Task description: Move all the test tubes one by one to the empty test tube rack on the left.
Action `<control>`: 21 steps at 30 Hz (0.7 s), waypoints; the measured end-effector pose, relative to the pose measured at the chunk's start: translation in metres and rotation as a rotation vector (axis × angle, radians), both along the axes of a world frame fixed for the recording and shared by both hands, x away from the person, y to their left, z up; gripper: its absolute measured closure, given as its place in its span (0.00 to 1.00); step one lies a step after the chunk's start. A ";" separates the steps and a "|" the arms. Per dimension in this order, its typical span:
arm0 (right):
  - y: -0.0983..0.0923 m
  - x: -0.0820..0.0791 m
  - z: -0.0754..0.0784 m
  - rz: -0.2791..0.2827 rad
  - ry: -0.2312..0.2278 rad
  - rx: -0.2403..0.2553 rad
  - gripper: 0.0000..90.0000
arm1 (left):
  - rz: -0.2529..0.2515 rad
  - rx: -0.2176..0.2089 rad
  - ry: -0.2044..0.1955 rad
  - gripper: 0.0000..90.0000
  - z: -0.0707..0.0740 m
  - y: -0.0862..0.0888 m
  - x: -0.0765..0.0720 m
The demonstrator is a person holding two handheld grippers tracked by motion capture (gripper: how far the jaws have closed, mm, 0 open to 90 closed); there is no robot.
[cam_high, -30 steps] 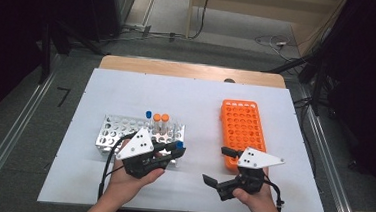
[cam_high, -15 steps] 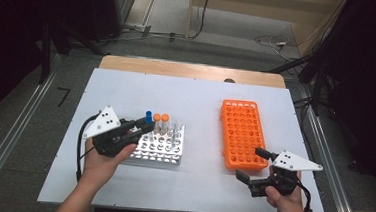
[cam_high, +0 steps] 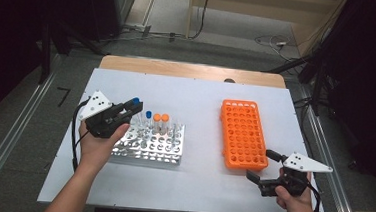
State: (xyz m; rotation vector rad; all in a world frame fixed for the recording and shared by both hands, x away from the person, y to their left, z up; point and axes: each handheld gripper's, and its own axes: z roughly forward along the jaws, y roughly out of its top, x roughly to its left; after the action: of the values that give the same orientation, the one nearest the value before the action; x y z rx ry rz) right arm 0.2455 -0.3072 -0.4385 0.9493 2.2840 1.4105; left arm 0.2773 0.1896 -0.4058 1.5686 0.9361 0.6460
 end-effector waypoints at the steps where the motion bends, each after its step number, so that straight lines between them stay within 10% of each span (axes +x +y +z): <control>1: 0.000 0.000 0.000 -0.003 0.001 0.001 0.00 | 0.010 0.001 0.002 0.85 -0.002 0.000 0.002; 21: -0.002 0.002 -0.001 -0.010 -0.001 -0.002 0.00 | 0.082 0.069 0.070 0.84 -0.031 -0.007 0.012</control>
State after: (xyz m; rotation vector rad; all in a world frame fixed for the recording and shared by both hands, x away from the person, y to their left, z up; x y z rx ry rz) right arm 0.2471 -0.3096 -0.4399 0.9579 2.2757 1.4045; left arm 0.2888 0.1827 -0.4368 1.6291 1.0446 0.6915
